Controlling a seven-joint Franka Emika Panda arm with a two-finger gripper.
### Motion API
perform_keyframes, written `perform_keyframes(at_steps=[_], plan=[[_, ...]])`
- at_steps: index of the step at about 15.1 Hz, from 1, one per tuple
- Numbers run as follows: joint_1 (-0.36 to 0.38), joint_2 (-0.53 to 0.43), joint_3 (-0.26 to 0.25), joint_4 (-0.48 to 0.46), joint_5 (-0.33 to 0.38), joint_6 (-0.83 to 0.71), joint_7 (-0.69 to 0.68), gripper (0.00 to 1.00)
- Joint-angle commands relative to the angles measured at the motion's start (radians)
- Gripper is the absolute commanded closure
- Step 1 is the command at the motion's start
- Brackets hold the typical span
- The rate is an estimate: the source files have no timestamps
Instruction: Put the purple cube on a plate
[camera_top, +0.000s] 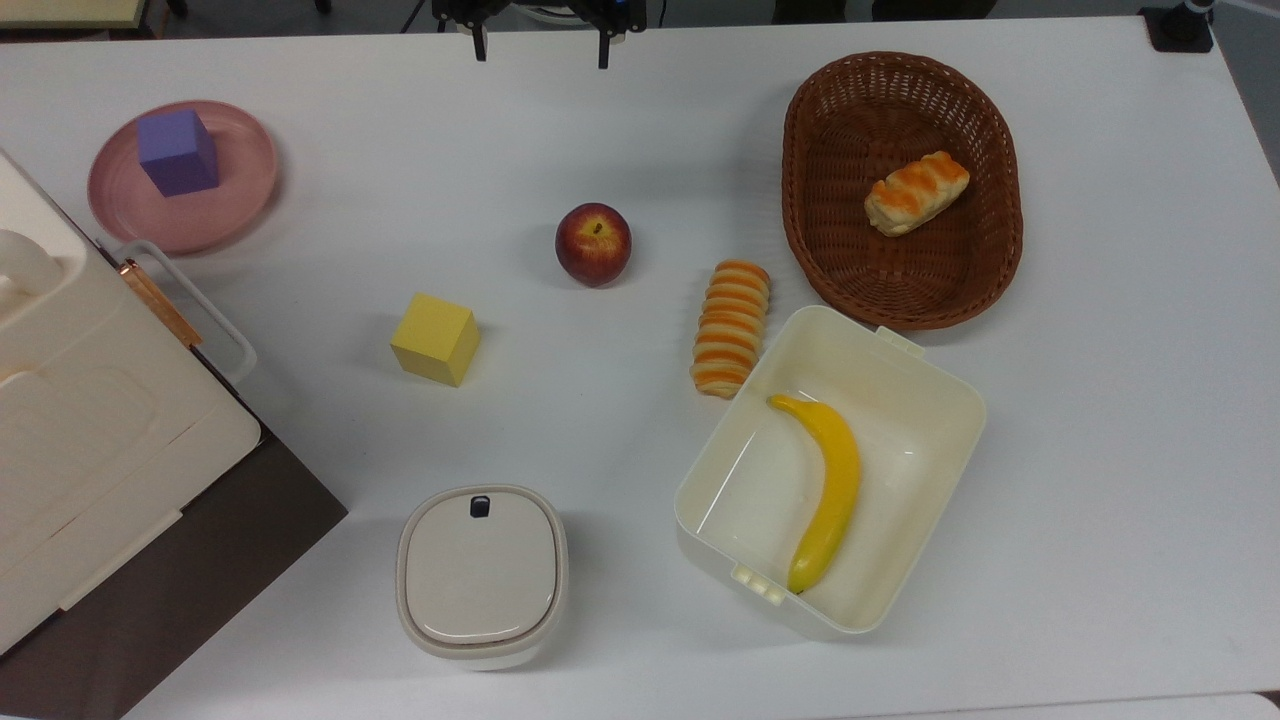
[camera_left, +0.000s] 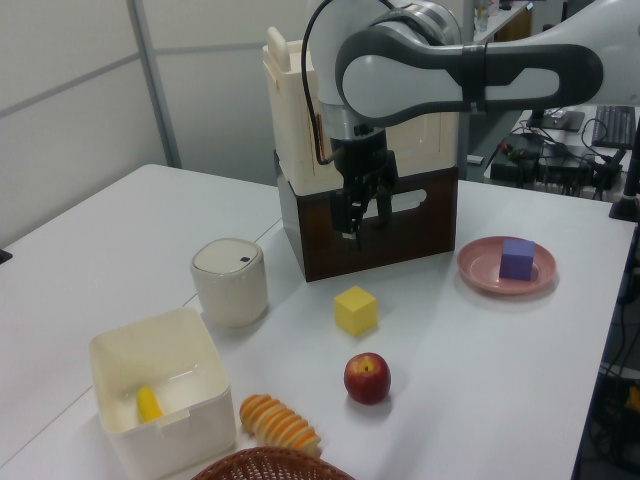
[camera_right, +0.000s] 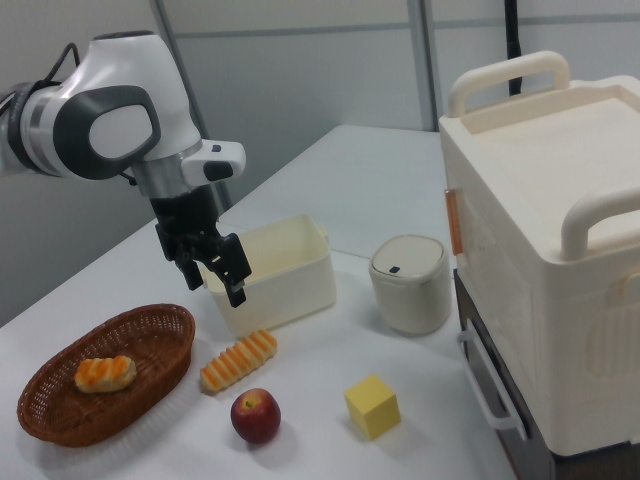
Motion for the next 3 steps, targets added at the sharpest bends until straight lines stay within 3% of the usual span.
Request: perform_keyframes(at_steps=[1, 3], plan=[[0.009, -0.012, -0.023, 0.001, 0.049, -0.019, 0.015, 0.0], [0.006, -0.011, -0.024, 0.003, 0.052, -0.014, 0.015, 0.0]])
